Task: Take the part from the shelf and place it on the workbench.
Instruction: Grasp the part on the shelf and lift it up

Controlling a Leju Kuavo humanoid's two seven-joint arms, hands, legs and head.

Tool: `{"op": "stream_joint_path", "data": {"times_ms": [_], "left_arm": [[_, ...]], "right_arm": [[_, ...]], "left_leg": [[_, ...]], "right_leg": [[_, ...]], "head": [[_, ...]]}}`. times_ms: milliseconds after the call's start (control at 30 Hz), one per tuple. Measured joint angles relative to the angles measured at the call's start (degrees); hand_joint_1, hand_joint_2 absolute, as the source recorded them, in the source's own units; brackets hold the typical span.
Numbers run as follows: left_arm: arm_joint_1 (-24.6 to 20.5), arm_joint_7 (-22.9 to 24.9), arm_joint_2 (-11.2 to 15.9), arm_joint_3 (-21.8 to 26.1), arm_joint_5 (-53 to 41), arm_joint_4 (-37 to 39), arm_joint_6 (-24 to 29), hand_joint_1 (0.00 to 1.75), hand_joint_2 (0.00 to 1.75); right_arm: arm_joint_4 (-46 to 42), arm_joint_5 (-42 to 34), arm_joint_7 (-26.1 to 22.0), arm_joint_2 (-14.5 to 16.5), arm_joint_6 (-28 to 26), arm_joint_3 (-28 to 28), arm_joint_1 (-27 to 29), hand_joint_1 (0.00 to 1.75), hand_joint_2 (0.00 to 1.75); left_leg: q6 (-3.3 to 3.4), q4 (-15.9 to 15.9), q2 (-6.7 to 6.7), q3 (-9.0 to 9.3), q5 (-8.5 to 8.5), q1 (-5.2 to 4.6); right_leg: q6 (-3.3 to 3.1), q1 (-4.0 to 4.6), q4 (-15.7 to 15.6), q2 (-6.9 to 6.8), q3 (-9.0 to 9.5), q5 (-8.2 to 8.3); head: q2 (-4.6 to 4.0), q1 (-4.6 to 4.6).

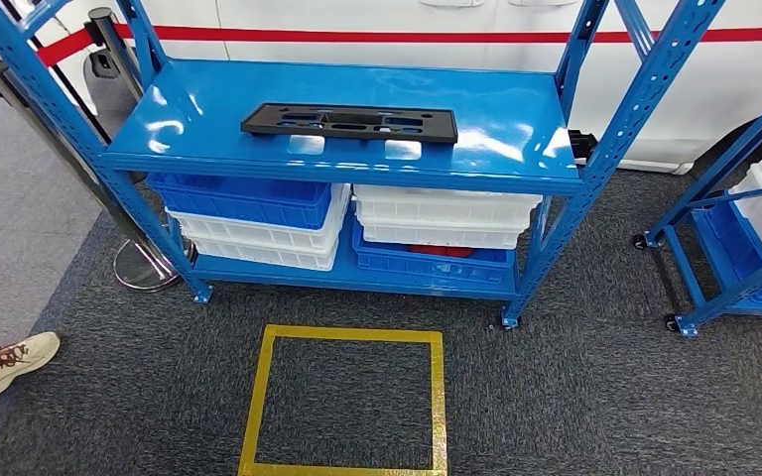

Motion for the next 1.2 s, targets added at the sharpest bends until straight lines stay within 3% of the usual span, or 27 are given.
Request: {"op": "stream_joint_path", "data": {"times_ms": [133, 200, 267, 367, 400, 433, 467, 533, 567, 633, 667, 767, 833, 900, 933, 967, 1033, 1100, 1200], "left_arm": [[-0.96, -0.94, 0.57, -1.85, 3.16, 1.09, 0.52, 0.0, 0.0], [-1.34, -1.24, 1.03, -2.63, 4.5, 1.45, 0.68, 0.0, 0.0], [-1.69, -1.4, 1.26, -3.28, 5.74, 1.69, 0.93, 0.0, 0.0], [-2.09, -1.36, 1.26, -3.98, 7.28, 2.2, 1.33, 0.0, 0.0], [-2.15, -1.25, 1.26, -4.19, 7.74, 2.36, 1.43, 0.0, 0.0], [-2.15, -1.14, 1.26, -4.34, 8.12, 2.49, 1.53, 0.0, 0.0], [-2.13, -1.02, 1.26, -4.49, 8.52, 2.61, 1.61, 0.0, 0.0], [-2.11, -0.84, 1.34, -4.74, 9.19, 2.85, 1.85, 0.0, 0.0], [-2.19, -0.73, 1.42, -4.83, 9.53, 2.97, 2.03, 0.0, 0.0], [-2.36, -0.51, 1.57, -4.94, 10.11, 3.19, 2.38, 0.0, 0.0], [-2.42, -0.37, 1.56, -5.0, 10.4, 3.28, 2.5, 0.0, 0.0], [-2.52, -0.07, 1.53, -5.26, 11.22, 3.46, 2.78, 0.0, 0.0], [-2.69, 0.04, 1.53, -5.41, 11.82, 3.55, 3.09, 0.0, 0.0], [-2.8, 0.1, 1.53, -5.55, 12.48, 3.68, 3.38, 0.0, 0.0], [-2.8, 0.14, 1.52, -5.65, 12.78, 3.74, 3.48, 0.0, 0.0], [-2.78, 0.17, 1.52, -5.74, 13.07, 3.82, 3.56, 0.0, 0.0], [-2.77, 0.2, 1.55, -5.85, 13.67, 3.92, 3.73, 0.0, 0.0], [-2.89, 0.21, 1.62, -5.89, 14.29, 4.06, 4.0, 0.0, 0.0], [-3.14, 0.19, 1.66, -5.95, 15.26, 4.24, 4.39, 0.0, 0.0]], "right_arm": [[0.81, 3.74, -4.0, 0.85, 2.24, -4.74, -1.69, 0.0, 0.0], [0.62, 4.56, -6.7, 1.56, 3.84, -6.01, -2.71, 0.0, 0.0], [-0.46, 4.22, -9.51, 1.95, 5.6, -6.1, -3.54, 0.0, 0.0], [-3.39, 1.93, -12.61, 2.13, 7.79, -4.87, -4.19, 0.0, 0.0], [-4.64, 0.98, -13.41, 2.19, 8.35, -4.35, -4.27, 0.0, 0.0], [-5.98, 0.06, -14.12, 2.22, 8.84, -3.85, -4.28, 0.0, 0.0], [-7.48, -0.89, -14.77, 2.23, 9.29, -3.35, -4.28, 0.0, 0.0], [-10.68, -2.74, -15.99, 2.24, 10.18, -2.22, -4.38, 0.0, 0.0], [-12.36, -3.67, -16.56, 2.26, 10.64, -1.55, -4.49, 0.0, 0.0], [-15.69, -5.39, -17.61, 2.32, 11.53, -0.14, -4.63, 0.0, 0.0], [-17.5, -6.19, -18.08, 2.34, 11.94, 0.55, -4.65, 0.0, 0.0], [-23.05, -8.52, -19.53, 2.38, 13.03, 2.6, -4.77, 0.0, 0.0], [-26.98, -10.1, -20.57, 2.41, 13.81, 4.08, -4.84, 0.0, 0.0], [-30.61, -11.58, -21.46, 2.44, 14.57, 5.53, -4.85, 0.0, 0.0], [-32.47, -12.34, -21.9, 2.46, 14.96, 6.29, -4.85, 0.0, 0.0], [-34.46, -13.13, -22.37, 2.48, 15.34, 7.14, -4.87, 0.0, 0.0], [-38.45, -14.7, -23.34, 2.49, 16.08, 8.87, -5.0, 0.0, 0.0], [-42.43, -16.25, -24.31, 2.5, 16.84, 10.66, -5.22, 0.0, 0.0], [-48.06, -18.42, -25.65, 2.51, 17.97, 13.16, -5.43, 0.0, 0.0]], "left_leg": [[0.32, 0.15, 0.02, -0.08, -0.08, -0.1], [1.11, -1.17, 0.12, 0.71, 0.51, -0.02], [1.75, -3.75, 0.24, 2.32, 1.7, 0.34], [1.89, -4.82, 0.32, 3.09, 2.18, 0.55], [1.77, -4.69, 0.27, 3.09, 2.05, 0.59], [1.56, -4.46, 0.17, 3.11, 1.82, 0.71], [1.22, -4.06, 0.02, 3.13, 1.49, 0.91], [0.15, -2.67, -0.26, 2.86, 0.41, 1.36], [-0.44, -1.74, -0.38, 2.51, -0.23, 1.39], [-1.3, -0.71, -0.53, 1.93, -0.96, 1.29], [-1.53, -0.56, -0.6, 1.89, -1.05, 1.28], [-1.93, 1.16, 0.12, 1.28, -2.2, 1.6], [-1.84, 7.67, 1.02, -1.85, -5.3, 1.49], [-1.55, 15.51, 1.21, -6.24, -7.96, 1.28], [-1.29, 17.3, 1.21, -7.54, -7.88, 1.15], [-0.92, 17.0, 1.21, -7.89, -6.66, 0.99], [0.21, 10.66, 1.24, -5.82, -1.91, 0.45], [1.18, 4.11, 1.31, -3.32, 1.09, -0.21], [1.52, 1.62, 1.28, -2.51, 1.24, -0.61]], "right_leg": [[0.19, -0.34, -0.4, -0.02, 0.12, 0.18], [0.58, -0.52, -1.37, -0.16, 0.77, 0.6], [0.69, -0.31, -0.5, -0.33, 0.7, -0.2], [0.82, -0.34, 8.82, -0.37, -4.1, -4.77], [1.01, -0.46, 11.57, -0.39, -5.65, -5.44], [1.23, -0.62, 12.37, -0.4, -6.29, -4.93], [1.5, -0.8, 10.99, -0.41, -5.87, -3.32], [2.02, -1.13, 4.72, -0.22, -3.2, 0.36], [1.8, -1.17, 2.34, 0.03, -2.19, 1.24], [0.77, -0.94, 1.26, 0.43, -1.85, 0.82], [0.08, -0.84, 1.35, 0.43, -1.99, 0.8], [-1.13, -0.63, 1.34, 0.12, -1.92, 0.67], [-1.66, -0.36, 1.25, -0.2, -1.69, 0.51], [-2.0, 0.11, 1.25, -0.56, -1.47, 0.29], [-2.15, 0.35, 1.25, -0.68, -1.33, 0.18], [-2.27, 0.56, 1.25, -0.73, -1.13, 0.06], [-2.36, 0.84, 1.21, -0.73, -0.65, -0.23], [-2.12, 1.13, 1.2, -0.7, -0.43, -0.46], [-1.26, 1.2, 0.85, -0.76, -0.49, -0.33]], "head": [[0.0, -0.02], [0.01, 0.0], [0.01, 0.11], [0.0, 0.21], [0.0, 0.21], [0.01, 0.21], [0.01, 0.21], [0.01, 0.27], [0.01, 0.28], [0.01, 0.27], [0.01, 0.21], [0.01, 0.17], [0.01, 0.14], [0.01, 0.15], [0.01, 0.14], [0.01, 0.14], [0.01, 0.15], [0.01, 0.17], [0.01, 0.21]]}}
